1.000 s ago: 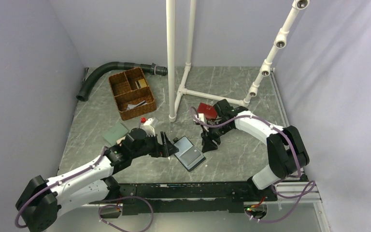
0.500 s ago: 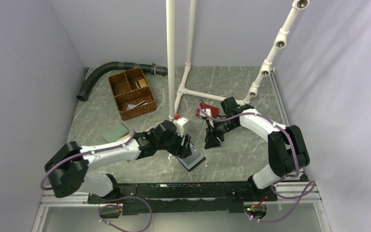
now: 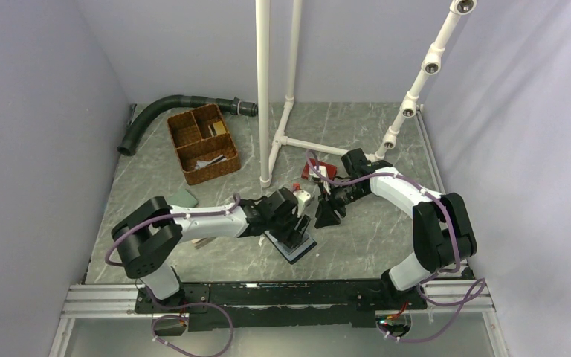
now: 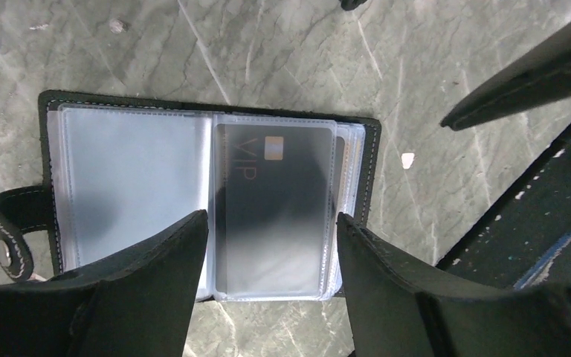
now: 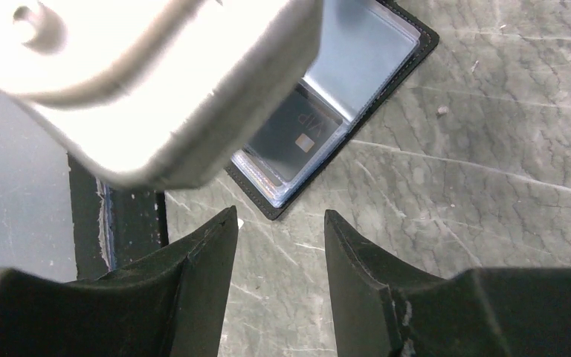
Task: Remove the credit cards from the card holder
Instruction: Remove the credit card from the card holder.
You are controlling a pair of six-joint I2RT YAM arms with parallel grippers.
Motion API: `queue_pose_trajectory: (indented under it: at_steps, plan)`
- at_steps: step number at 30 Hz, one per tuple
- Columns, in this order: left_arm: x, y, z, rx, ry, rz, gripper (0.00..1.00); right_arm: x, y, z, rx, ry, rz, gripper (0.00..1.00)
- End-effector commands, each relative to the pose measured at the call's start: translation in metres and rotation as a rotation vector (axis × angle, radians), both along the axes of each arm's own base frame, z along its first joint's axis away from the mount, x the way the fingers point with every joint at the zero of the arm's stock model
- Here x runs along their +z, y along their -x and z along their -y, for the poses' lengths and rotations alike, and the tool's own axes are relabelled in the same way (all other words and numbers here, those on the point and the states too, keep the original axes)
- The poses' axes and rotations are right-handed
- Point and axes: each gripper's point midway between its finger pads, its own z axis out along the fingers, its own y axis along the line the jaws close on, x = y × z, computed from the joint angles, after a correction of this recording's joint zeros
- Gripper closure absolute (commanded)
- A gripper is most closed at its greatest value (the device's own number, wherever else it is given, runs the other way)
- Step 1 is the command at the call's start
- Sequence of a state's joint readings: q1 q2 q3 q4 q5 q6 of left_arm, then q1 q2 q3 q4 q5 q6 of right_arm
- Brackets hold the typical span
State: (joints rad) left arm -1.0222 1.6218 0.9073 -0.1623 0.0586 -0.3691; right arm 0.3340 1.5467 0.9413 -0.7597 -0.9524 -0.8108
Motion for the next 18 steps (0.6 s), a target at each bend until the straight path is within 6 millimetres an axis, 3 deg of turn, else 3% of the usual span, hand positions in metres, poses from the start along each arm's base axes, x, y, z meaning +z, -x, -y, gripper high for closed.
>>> queue_pose_trajectory:
  at_steps: [1,12,15,18]
  plan:
    - [-0.003,-0.001,0.004,-0.042,-0.039,0.014,0.30,0.008,-0.004,-0.005,0.008,-0.049,0.017,0.51]
    - [-0.025,0.004,-0.004,-0.049,-0.112,-0.023,0.28,0.007,-0.005,-0.004,0.008,-0.048,0.007,0.51]
    - [-0.027,0.006,-0.006,-0.036,-0.114,-0.030,0.32,0.007,-0.004,-0.004,0.009,-0.048,0.007,0.51]
    - [-0.026,0.007,-0.008,-0.021,-0.116,-0.039,0.43,0.007,-0.004,-0.004,0.009,-0.048,0.006,0.51]
